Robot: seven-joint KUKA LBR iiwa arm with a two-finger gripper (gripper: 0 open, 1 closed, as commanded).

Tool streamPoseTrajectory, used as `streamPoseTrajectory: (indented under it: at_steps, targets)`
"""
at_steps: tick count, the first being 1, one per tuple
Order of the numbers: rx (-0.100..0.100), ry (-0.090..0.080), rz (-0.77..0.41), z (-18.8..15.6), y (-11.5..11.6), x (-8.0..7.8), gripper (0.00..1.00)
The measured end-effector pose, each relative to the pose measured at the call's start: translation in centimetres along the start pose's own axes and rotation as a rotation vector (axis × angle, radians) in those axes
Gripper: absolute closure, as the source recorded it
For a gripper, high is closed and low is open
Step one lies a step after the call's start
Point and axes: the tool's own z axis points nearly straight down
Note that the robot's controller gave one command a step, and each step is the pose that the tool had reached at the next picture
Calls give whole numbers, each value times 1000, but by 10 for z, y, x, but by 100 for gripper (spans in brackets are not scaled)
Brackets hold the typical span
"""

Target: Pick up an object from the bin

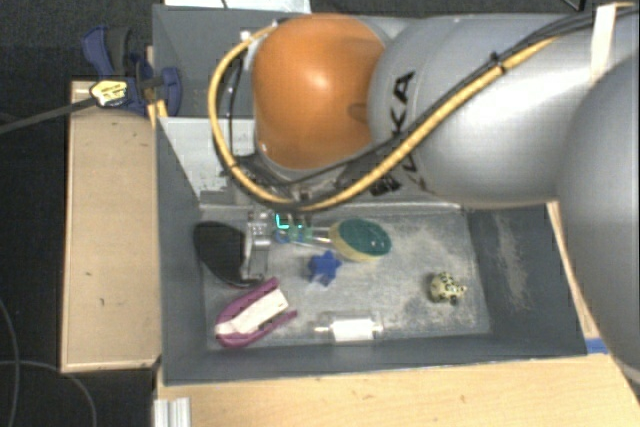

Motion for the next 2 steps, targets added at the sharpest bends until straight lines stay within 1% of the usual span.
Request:
streamPoseTrajectory:
  at_steps: [1,2]
  targets:
    - [-6,-2,236,154,-2,-27,0]
    - [-5,-10,305,126,7,-20,0]
